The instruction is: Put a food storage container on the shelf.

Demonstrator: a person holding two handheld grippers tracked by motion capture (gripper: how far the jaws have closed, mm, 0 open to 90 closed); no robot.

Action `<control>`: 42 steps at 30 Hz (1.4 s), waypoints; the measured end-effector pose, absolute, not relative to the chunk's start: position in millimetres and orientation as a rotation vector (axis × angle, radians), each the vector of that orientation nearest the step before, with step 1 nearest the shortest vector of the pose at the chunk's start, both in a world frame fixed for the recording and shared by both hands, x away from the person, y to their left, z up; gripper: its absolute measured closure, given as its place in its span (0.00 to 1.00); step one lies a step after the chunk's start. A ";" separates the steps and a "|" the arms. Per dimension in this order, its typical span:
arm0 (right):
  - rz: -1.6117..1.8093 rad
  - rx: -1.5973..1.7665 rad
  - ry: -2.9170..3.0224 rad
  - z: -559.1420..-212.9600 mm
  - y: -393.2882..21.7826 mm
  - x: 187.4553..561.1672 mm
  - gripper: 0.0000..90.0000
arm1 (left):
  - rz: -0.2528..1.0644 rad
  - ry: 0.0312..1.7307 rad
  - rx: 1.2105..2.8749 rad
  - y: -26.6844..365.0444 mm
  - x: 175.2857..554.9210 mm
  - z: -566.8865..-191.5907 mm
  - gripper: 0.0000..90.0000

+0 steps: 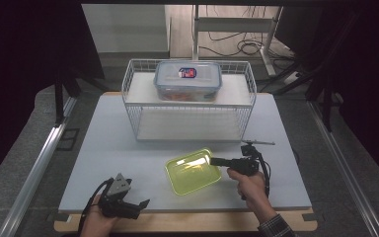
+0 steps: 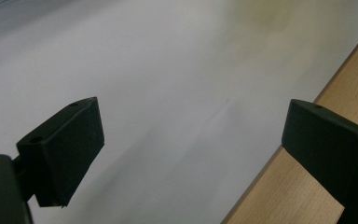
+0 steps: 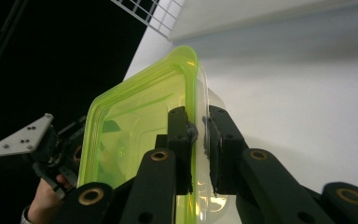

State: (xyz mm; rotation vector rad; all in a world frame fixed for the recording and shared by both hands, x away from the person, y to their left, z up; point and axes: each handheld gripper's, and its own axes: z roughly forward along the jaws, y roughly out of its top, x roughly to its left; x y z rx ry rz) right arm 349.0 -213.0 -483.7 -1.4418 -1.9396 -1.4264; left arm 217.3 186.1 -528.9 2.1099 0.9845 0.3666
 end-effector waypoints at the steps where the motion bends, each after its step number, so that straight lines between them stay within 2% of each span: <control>1: -1.442 -1.440 -1.937 -477.4 -214.0 349.5 0.89 | 0.365 0.986 2.108 186.3 217.3 -528.7 0.06; 42: -1.681 -1.360 -1.933 -355.1 -224.0 370.8 0.89 | 0.326 1.005 2.095 187.2 220.2 -532.2 0.04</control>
